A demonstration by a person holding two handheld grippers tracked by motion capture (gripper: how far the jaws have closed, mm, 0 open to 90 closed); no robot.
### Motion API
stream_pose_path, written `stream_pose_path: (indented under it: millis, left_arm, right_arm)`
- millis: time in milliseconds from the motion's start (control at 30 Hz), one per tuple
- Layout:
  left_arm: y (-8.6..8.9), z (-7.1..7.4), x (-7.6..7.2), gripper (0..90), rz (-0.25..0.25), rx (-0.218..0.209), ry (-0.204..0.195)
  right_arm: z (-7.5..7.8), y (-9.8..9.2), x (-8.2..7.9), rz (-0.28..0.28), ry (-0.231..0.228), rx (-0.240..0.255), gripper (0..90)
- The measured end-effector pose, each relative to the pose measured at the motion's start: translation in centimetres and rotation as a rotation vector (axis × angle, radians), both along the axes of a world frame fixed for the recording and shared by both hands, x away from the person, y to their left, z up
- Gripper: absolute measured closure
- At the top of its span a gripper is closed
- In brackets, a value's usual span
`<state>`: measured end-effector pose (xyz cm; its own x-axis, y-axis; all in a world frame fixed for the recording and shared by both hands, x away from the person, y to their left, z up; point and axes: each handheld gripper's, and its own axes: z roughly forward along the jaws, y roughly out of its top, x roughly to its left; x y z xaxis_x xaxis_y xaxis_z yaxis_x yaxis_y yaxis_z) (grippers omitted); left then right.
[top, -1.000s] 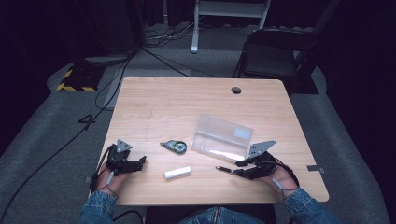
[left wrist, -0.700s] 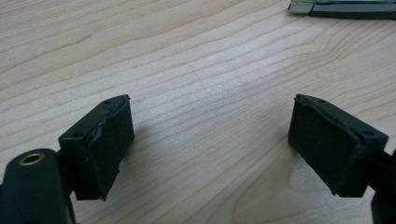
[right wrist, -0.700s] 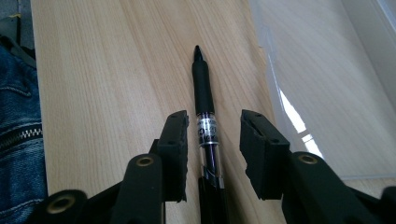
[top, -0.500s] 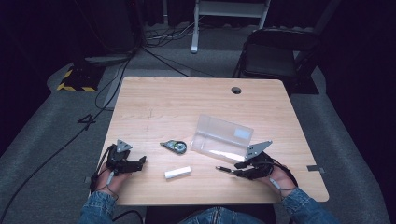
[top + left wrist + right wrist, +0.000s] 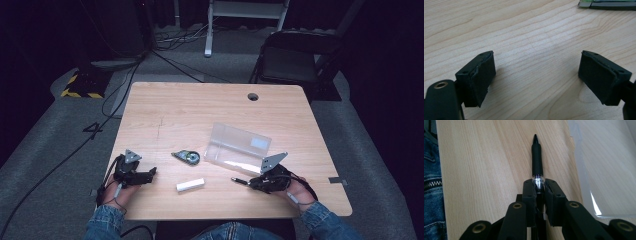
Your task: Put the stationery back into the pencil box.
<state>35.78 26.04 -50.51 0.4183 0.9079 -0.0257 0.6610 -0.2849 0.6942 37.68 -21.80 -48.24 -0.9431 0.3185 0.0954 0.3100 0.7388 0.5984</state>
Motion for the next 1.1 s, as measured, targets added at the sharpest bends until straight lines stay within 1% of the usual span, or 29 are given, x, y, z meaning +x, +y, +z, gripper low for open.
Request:
stream_pose_path:
  millis: [233, 333, 467, 633, 900, 1067, 1100]
  left_arm:
    - [0.0, 0.0, 0.0, 14.6, -0.003, -0.001, 0.001]
    - [0.0, 0.0, 0.0, 14.6, -0.003, -0.001, 0.001]
    - [0.0, 0.0, 0.0, 14.6, -0.003, -0.001, 0.001]
    - [0.0, 0.0, 0.0, 14.7, -0.009, 0.004, -0.003]
    - [0.0, 0.0, -0.1, 14.7, -0.008, 0.002, 0.003]
    - [0.0, 0.0, -0.2, 14.9, -0.006, 0.004, -0.002]
    - [0.0, 0.0, -0.2, 15.0, -0.006, 0.004, -0.002]
  right_arm:
    - [0.2, -0.2, 0.1, -0.013, 0.018, 0.002, 79.8]
    - [0.5, -0.3, 0.2, -0.015, 0.025, 0.018, 79.8]
    - [0.8, -0.3, 0.2, -0.014, 0.025, 0.022, 79.8]
    - [1.6, -0.2, 0.1, -0.007, 0.027, 0.043, 80.0]
    - [2.5, -0.1, 0.2, -0.009, 0.033, 0.057, 80.1]
    - [3.6, 0.0, 0.5, -0.016, 0.018, 0.074, 80.0]
    - [3.6, 0.0, 0.5, -0.016, 0.018, 0.074, 80.0]
